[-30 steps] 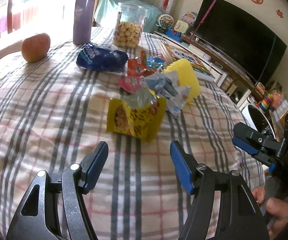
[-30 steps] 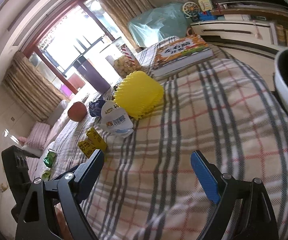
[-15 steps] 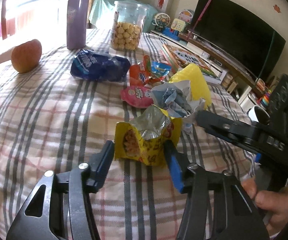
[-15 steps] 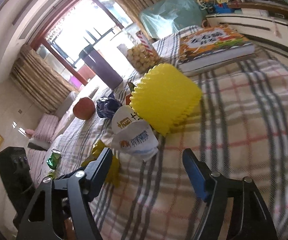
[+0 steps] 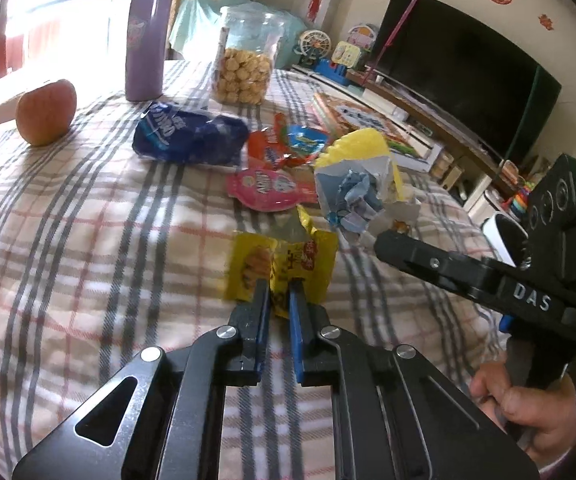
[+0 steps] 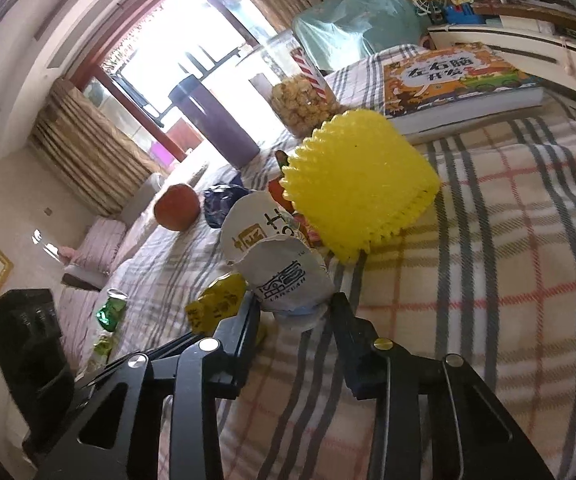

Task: Collect trash
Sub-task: 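Carry the yellow wrapper and white cup over the trash bin with both tools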

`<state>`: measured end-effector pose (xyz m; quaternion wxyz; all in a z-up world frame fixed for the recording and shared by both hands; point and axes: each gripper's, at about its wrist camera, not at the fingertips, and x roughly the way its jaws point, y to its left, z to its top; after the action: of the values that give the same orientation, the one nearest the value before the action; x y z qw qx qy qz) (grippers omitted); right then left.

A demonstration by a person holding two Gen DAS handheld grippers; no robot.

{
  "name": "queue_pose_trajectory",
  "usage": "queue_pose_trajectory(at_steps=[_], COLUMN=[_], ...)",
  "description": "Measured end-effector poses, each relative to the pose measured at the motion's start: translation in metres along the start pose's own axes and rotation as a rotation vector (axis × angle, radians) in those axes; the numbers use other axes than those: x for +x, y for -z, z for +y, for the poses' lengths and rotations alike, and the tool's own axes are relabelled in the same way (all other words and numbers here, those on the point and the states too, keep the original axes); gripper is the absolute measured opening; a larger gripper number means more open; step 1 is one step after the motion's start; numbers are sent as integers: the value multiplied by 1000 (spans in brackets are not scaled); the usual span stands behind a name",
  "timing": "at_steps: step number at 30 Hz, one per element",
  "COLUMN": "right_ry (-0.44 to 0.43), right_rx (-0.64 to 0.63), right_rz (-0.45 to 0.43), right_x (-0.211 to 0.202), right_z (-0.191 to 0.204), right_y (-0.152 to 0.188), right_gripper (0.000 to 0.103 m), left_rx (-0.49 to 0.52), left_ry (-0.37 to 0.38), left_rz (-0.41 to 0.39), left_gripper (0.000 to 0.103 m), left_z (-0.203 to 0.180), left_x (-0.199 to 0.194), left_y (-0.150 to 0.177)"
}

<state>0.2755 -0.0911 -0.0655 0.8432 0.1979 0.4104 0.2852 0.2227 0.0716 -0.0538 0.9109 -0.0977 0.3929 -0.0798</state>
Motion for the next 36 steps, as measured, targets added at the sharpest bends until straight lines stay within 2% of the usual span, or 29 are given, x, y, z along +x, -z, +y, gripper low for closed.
queue_pose_trajectory(at_steps=[6,23,36], right_ry=[-1,120,196], right_rx=[7,95,156], right_rz=[-33,-147,-233], right_x=[-37,-137,-191], right_z=[-3,-57,-90], right_y=[16,47,64], right_gripper=[37,37,37], left_rx=[22,150,240], left_ry=[47,171,241], left_rz=[-5,22,38], left_gripper=[8,8,8], left_z=[-23,-109,-167], left_x=[-7,-4,-4], left_y=[9,20,27])
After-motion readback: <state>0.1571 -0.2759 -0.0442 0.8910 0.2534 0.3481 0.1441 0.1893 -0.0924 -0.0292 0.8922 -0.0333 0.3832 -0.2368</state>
